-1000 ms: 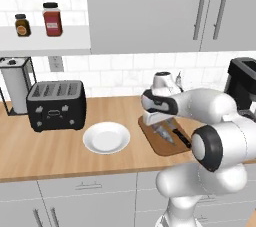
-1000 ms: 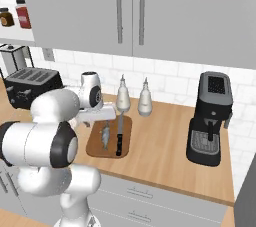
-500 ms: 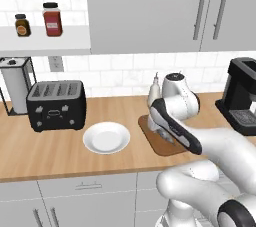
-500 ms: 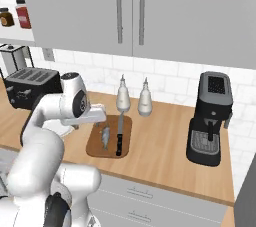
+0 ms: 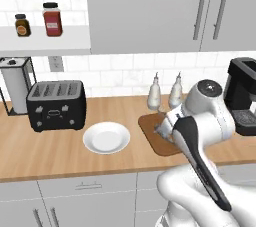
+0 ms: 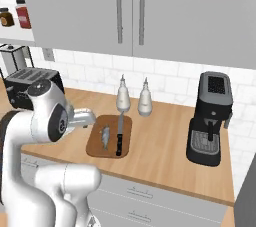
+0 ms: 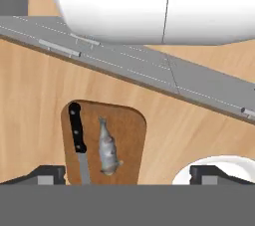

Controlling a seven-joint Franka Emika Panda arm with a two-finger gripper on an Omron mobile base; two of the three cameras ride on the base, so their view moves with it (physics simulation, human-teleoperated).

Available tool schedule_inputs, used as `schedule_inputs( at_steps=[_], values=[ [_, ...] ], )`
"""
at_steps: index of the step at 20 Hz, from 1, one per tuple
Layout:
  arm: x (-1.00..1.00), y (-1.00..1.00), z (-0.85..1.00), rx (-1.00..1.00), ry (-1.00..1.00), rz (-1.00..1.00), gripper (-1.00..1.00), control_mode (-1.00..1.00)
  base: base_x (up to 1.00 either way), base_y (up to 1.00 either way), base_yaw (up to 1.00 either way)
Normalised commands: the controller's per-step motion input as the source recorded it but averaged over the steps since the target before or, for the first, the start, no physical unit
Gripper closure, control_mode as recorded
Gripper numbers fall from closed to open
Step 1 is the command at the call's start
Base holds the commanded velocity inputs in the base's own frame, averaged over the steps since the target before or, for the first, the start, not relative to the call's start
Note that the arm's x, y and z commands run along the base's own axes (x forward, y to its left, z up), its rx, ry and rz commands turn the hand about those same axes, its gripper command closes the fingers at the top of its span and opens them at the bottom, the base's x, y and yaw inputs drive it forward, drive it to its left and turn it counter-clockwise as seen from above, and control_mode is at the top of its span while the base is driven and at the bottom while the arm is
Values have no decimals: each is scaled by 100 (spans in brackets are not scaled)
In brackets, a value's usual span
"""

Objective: Pick up the knife from the drawer and place it on the cutting board. Then place the meat from the plate to the cutting board.

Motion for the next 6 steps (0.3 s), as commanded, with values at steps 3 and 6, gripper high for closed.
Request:
schedule_inputs(
  at_steps=[3, 6],
  values=[
    [-79, 0, 97, 8, -27, 1, -100, -100, 0, 0, 0],
    [-71, 0, 100, 11, -26, 1, -100, -100, 0, 0, 0]
  ],
)
